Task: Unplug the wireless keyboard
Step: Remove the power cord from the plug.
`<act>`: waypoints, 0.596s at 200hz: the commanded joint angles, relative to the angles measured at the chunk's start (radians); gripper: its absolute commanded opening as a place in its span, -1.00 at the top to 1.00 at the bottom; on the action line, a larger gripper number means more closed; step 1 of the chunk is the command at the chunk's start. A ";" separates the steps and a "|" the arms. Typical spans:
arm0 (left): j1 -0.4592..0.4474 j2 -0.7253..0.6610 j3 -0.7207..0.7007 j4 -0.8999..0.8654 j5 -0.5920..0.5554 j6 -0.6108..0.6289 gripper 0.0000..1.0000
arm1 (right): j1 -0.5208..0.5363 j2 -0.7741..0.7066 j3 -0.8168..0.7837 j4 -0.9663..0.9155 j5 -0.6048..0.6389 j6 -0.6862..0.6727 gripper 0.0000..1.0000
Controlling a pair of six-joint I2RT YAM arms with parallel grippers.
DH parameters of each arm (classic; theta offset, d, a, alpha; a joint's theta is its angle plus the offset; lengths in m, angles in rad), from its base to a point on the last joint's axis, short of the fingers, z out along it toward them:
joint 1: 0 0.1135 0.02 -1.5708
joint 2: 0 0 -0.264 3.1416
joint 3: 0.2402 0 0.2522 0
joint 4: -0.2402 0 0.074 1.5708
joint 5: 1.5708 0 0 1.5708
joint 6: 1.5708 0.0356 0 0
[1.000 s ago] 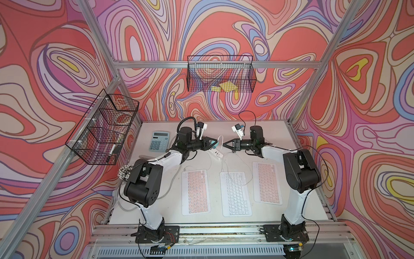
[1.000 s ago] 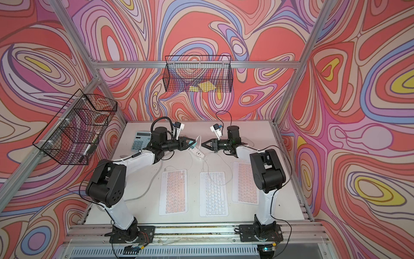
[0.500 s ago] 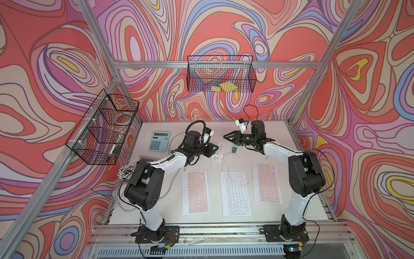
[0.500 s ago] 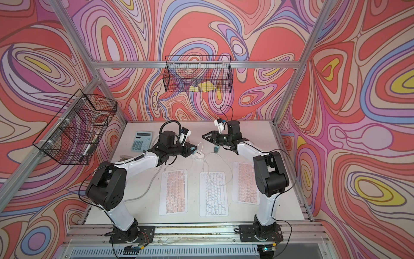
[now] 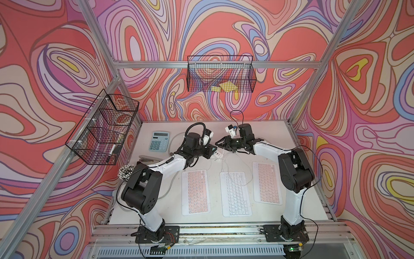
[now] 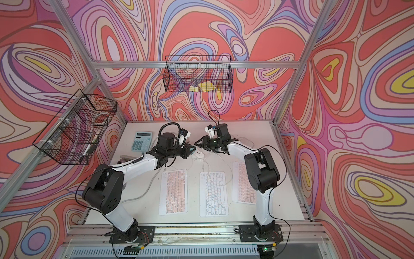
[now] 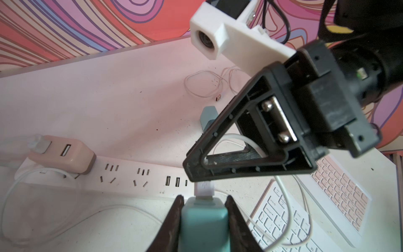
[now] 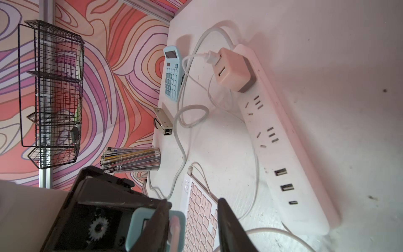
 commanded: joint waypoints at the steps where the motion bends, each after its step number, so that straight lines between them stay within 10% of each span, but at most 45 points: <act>1: -0.002 -0.029 -0.002 0.043 -0.007 0.027 1.00 | 0.018 0.019 0.009 0.007 0.004 0.026 0.33; 119: -0.002 -0.052 -0.044 0.050 -0.039 0.026 1.00 | 0.016 0.041 -0.022 0.079 0.024 0.158 0.87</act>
